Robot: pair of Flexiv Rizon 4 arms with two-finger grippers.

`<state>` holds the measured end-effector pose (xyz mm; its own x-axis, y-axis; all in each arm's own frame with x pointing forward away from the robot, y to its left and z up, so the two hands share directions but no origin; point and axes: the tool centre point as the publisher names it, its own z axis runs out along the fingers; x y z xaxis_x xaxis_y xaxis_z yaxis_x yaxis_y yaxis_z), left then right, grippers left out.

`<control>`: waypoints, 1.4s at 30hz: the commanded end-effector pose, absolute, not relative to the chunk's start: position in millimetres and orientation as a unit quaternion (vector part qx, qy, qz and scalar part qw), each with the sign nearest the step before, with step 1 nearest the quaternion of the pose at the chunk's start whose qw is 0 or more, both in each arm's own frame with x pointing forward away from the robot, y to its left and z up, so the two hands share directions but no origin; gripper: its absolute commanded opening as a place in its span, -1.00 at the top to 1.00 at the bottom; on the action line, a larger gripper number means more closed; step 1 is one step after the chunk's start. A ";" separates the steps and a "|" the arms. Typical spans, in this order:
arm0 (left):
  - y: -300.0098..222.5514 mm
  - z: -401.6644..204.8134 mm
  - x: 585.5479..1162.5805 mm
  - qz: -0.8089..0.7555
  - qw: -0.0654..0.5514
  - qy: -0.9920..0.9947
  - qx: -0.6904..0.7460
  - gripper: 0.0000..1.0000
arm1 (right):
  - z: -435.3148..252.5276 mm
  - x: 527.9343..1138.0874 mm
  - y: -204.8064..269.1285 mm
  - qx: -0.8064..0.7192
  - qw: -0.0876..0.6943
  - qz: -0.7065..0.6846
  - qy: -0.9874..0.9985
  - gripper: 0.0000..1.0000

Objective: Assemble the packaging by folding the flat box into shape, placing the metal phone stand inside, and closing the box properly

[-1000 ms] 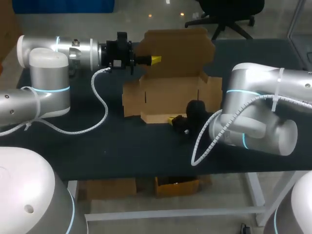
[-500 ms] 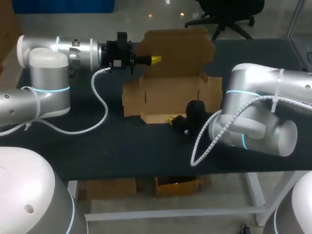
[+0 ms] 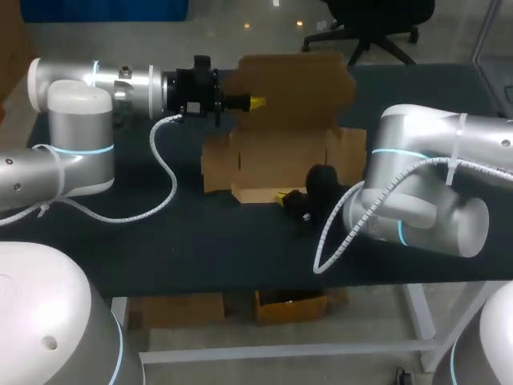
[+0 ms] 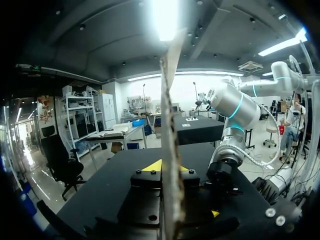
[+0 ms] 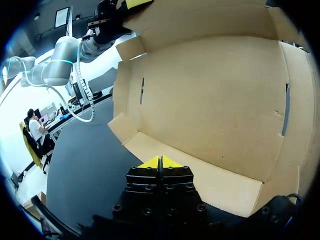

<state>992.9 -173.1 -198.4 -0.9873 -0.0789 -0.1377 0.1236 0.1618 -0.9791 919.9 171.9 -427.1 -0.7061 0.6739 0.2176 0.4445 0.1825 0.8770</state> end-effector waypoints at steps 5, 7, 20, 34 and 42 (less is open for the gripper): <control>-169.4 -191.1 968.7 -0.645 0.092 0.759 0.010 1.00 | -433.0 919.1 175.5 0.369 0.114 0.524 0.759 1.00; -169.6 -191.3 965.9 -0.645 0.093 0.759 0.010 1.00 | -433.0 919.1 175.5 0.369 0.114 0.524 0.759 1.00; -172.1 -192.1 934.5 -0.655 0.078 0.752 0.011 1.00 | -433.0 919.1 175.5 0.369 0.114 0.524 0.759 1.00; -169.9 -199.6 915.1 -0.656 0.048 0.753 -0.018 1.00 | -433.0 919.1 175.5 0.369 0.114 0.524 0.759 1.00; -169.3 -202.2 912.3 -0.653 0.022 0.755 -0.045 1.00 | -433.0 919.1 175.5 0.369 0.114 0.524 0.759 1.00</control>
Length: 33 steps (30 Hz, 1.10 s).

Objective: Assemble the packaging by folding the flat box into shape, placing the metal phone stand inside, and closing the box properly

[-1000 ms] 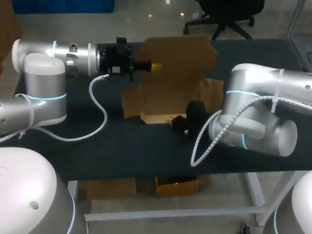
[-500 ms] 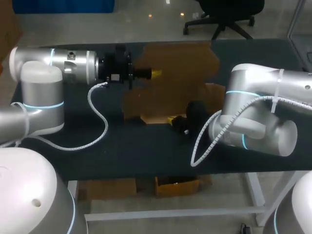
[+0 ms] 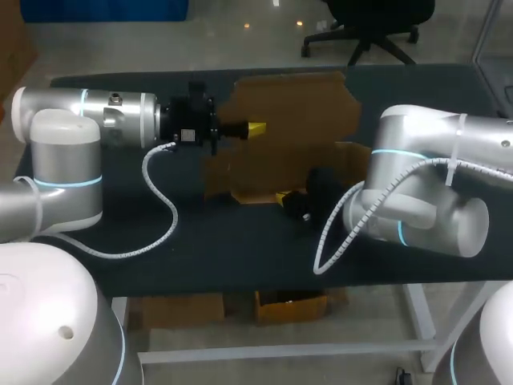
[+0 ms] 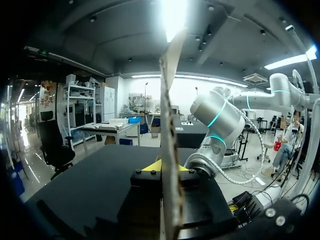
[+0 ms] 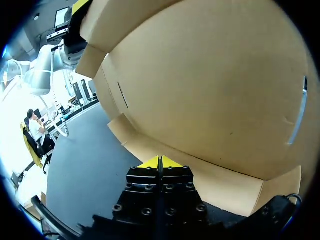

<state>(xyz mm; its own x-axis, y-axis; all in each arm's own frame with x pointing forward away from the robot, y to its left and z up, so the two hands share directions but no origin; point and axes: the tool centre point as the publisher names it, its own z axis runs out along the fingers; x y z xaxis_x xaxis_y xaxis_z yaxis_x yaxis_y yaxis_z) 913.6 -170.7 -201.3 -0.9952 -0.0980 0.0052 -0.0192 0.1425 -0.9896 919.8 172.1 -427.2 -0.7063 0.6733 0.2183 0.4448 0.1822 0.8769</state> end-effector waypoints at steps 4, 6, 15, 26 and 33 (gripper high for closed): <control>-170.1 -205.4 911.9 -0.653 0.013 0.755 -0.052 1.00 | -433.0 919.1 175.5 0.369 0.114 0.524 0.759 1.00; -171.3 -207.5 911.9 -0.653 0.012 0.756 -0.052 1.00 | -433.0 919.1 175.5 0.369 0.114 0.524 0.759 1.00; -172.1 -215.6 915.5 -0.653 -0.001 0.755 -0.059 1.00 | -433.0 919.1 175.5 0.369 0.114 0.524 0.759 1.00; -170.4 -220.8 921.7 -0.653 -0.010 0.755 -0.063 1.00 | -433.0 919.1 175.5 0.369 0.114 0.524 0.759 1.00; -170.7 -224.1 925.7 -0.653 -0.014 0.755 -0.062 1.00 | -433.0 919.1 175.5 0.369 0.114 0.524 0.759 1.00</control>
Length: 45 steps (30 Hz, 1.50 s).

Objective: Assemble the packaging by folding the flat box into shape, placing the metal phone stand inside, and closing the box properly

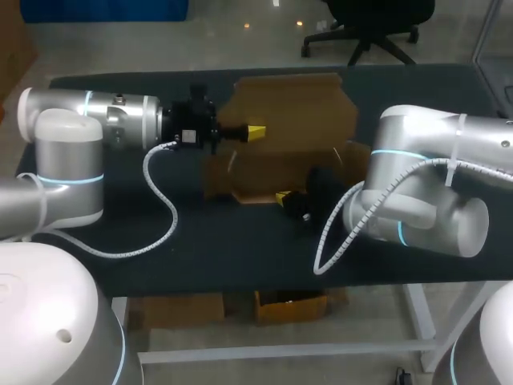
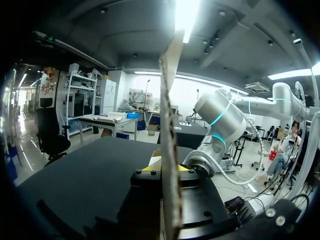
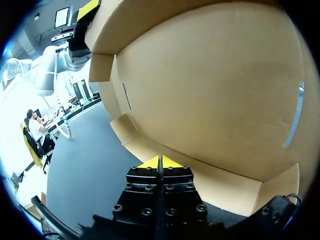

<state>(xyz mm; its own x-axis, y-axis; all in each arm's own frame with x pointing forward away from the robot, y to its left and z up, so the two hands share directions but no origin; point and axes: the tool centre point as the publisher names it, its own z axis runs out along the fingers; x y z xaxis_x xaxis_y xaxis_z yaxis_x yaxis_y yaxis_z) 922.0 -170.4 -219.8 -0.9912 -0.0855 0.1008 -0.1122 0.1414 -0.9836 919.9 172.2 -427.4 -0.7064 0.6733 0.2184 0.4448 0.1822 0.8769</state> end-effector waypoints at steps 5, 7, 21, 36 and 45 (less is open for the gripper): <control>-170.8 -226.5 925.4 0.654 0.017 -0.753 0.062 1.00 | -433.0 919.1 175.5 0.369 0.114 0.524 0.759 1.00; -170.6 -226.8 925.0 0.655 0.018 -0.753 0.062 1.00 | -433.0 919.1 175.5 0.369 0.114 0.524 0.759 1.00; -169.8 -229.2 921.4 0.654 0.021 -0.755 0.047 1.00 | -433.0 919.1 175.5 0.369 0.114 0.524 0.759 1.00; -168.8 -232.8 921.8 0.651 0.020 -0.758 0.045 1.00 | -433.0 919.1 175.5 0.369 0.114 0.524 0.759 1.00; -167.5 -234.0 921.9 0.651 0.019 -0.758 0.045 1.00 | -433.0 919.1 175.5 0.369 0.114 0.524 0.759 1.00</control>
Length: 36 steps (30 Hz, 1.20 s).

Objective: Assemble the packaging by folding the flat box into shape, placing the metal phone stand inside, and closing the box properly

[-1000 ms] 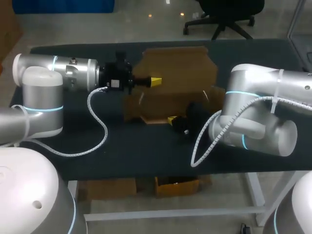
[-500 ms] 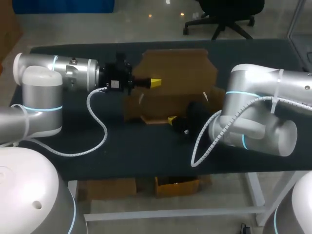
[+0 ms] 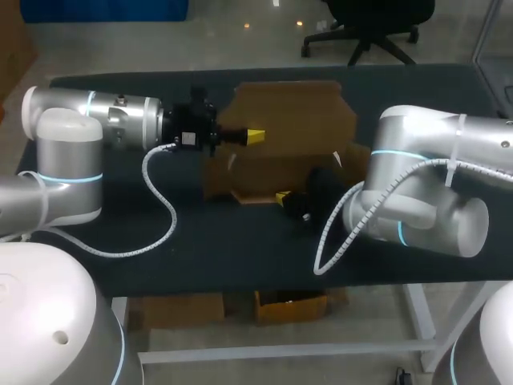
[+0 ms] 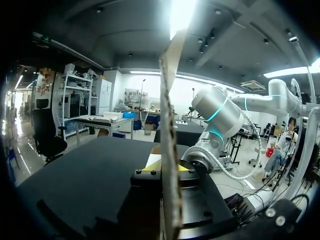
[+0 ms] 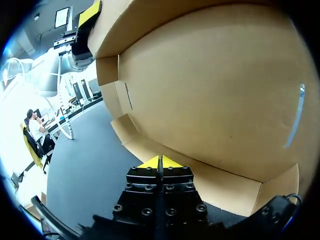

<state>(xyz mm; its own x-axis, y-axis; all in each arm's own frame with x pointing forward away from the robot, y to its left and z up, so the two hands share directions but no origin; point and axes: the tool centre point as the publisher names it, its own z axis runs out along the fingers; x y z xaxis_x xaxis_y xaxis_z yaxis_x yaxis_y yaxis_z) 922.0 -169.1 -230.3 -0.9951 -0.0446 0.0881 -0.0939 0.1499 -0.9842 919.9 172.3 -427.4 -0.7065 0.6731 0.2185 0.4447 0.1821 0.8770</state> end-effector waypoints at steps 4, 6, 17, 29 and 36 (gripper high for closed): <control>-167.2 -235.1 922.1 0.650 0.020 -0.758 0.046 1.00 | -433.0 919.1 175.5 0.369 0.114 0.524 0.759 1.00; -167.2 -235.2 922.0 0.650 0.020 -0.758 0.047 1.00 | -433.0 919.1 175.5 0.369 0.114 0.524 0.759 1.00; -166.8 -235.0 921.5 0.650 0.017 -0.759 0.046 1.00 | -433.0 919.1 175.5 0.369 0.114 0.524 0.759 1.00; -166.8 -235.0 921.5 0.650 0.017 -0.759 0.046 1.00 | -433.0 919.1 175.5 0.369 0.114 0.524 0.759 1.00; -166.8 -235.0 921.5 0.650 0.017 -0.759 0.046 1.00 | -426.6 910.8 172.7 0.367 0.128 0.527 0.756 1.00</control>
<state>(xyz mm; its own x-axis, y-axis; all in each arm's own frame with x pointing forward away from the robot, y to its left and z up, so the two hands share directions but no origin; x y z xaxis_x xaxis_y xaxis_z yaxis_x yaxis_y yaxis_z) 922.1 -168.1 -232.3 -0.9951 -0.0474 0.0866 -0.0929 0.1519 -0.9840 919.6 171.9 -425.6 -0.7102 0.6727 0.2074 0.4356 0.1886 0.8801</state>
